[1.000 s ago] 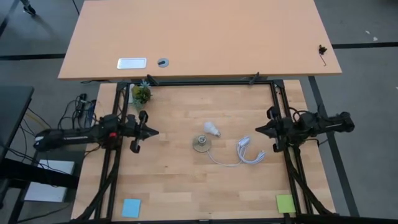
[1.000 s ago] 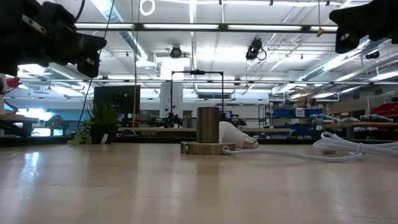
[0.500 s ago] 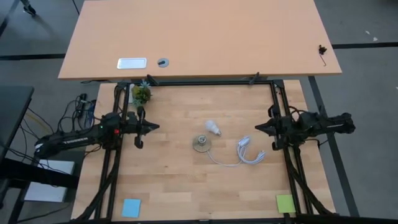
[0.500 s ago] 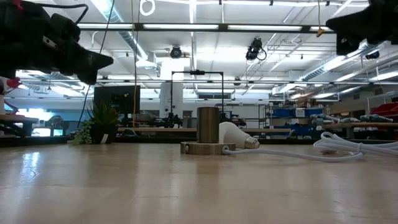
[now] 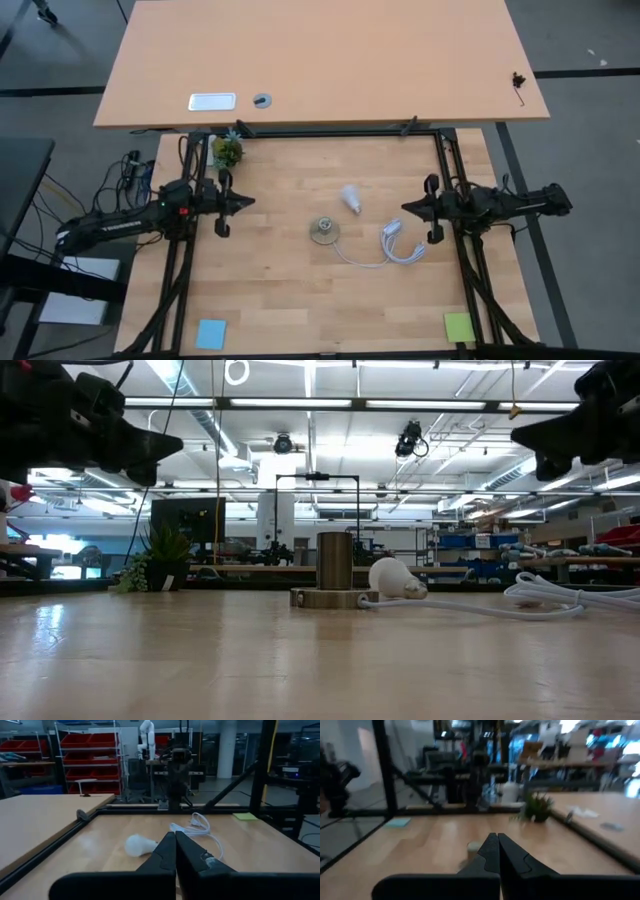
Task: Screw lightbulb
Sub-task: Return to Home Position
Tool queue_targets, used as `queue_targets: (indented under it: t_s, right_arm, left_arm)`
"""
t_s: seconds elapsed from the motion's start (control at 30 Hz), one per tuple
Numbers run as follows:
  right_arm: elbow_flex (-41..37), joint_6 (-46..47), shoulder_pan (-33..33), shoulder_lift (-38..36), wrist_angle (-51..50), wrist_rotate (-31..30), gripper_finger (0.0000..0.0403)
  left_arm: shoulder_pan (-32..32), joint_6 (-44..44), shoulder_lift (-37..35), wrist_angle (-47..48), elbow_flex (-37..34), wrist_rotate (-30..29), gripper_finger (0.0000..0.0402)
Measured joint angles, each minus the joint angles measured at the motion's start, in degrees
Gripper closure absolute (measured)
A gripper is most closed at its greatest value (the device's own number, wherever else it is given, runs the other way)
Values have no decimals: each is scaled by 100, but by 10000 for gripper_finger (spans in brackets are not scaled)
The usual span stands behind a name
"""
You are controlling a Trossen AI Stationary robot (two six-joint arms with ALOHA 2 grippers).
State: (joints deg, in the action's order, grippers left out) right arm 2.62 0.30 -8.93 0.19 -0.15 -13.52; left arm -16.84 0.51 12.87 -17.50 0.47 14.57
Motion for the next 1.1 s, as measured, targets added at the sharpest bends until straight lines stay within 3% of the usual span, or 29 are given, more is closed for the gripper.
queue_targets:
  t_s: [0.17,0.33,0.47,0.67,0.93,1.1]
  right_arm:
    - [-226,-160,222,67,458,-114,403]
    - [-226,29,708,65,641,1305,403]
    - [-226,150,1153,65,578,1574,403]
    - [-226,535,1578,74,127,1632,403]
    - [-226,500,1615,80,135,1632,400]
    - [-226,315,1615,133,135,1611,379]
  left_arm:
    - [-2,-20,-19,117,-2,-97,400]
    - [0,-71,-19,32,-2,137,400]
    - [0,-76,-19,97,-2,205,400]
    - [0,-173,-19,491,-2,156,400]
    - [-2,-166,-12,842,-4,-218,400]
    - [-2,-172,-17,943,-4,-350,400]
